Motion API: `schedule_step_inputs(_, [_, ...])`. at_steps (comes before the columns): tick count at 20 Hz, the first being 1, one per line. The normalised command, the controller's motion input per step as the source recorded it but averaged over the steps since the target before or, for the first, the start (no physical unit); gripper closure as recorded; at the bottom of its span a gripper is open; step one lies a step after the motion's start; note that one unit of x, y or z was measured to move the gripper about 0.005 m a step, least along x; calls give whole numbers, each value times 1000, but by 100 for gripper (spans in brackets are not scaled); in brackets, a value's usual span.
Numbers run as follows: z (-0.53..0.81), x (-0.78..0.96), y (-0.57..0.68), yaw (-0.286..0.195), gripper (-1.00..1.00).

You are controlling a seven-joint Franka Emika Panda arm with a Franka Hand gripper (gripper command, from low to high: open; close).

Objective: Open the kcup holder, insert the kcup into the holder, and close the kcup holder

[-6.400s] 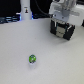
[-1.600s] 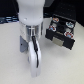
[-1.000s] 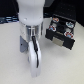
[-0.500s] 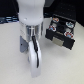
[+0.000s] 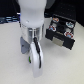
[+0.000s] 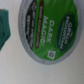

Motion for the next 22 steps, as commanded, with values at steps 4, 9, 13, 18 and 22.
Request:
schedule_step_inputs(4, [122, 136, 35, -19, 100])
schedule_step_inputs(9, [595, 61, 275, -4, 100])
schedule_step_inputs(13, [850, 34, 495, 23, 100])
schedule_step_inputs(18, [812, 18, 521, 61, 100])
schedule_step_inputs(22, [714, 18, 561, 42, 100])
